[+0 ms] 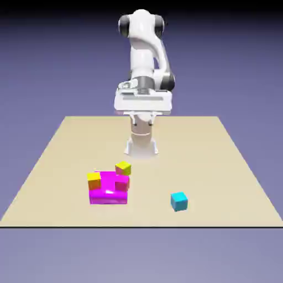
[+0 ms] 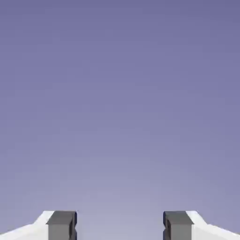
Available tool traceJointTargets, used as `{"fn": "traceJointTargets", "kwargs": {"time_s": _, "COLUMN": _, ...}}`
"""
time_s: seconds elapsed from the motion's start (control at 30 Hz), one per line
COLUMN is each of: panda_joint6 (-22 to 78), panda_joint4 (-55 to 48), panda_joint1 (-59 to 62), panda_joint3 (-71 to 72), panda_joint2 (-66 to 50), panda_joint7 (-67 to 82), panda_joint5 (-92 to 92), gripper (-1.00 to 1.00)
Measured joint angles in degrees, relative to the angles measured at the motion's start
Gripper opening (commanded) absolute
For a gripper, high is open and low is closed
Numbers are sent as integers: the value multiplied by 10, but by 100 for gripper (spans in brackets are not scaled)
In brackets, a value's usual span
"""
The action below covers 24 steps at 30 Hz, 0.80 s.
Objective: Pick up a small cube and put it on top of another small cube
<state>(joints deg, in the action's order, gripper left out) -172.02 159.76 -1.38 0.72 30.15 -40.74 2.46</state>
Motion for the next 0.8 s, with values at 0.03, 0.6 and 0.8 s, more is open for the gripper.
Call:
{"fn": "traceJointTargets", "kwargs": {"time_s": 0.03, "panda_joint6": 16, "panda_joint4": -10, "panda_joint1": -6, "panda_joint3": 6, "panda_joint2": -21, "panda_joint7": 14, "panda_joint5": 20, "gripper": 0}}
{"fn": "traceJointTargets", "kwargs": {"time_s": 0.6, "panda_joint6": 296, "panda_joint4": -186, "panda_joint1": -105, "panda_joint3": 107, "panda_joint2": -374, "panda_joint7": 257, "panda_joint5": 367, "gripper": 0}}
{"fn": "traceJointTargets", "kwargs": {"time_s": 0.8, "panda_joint6": 377, "panda_joint4": -236, "panda_joint1": -132, "panda_joint3": 137, "panda_joint2": -476, "panda_joint7": 327, "panda_joint5": 467, "gripper": 0}}
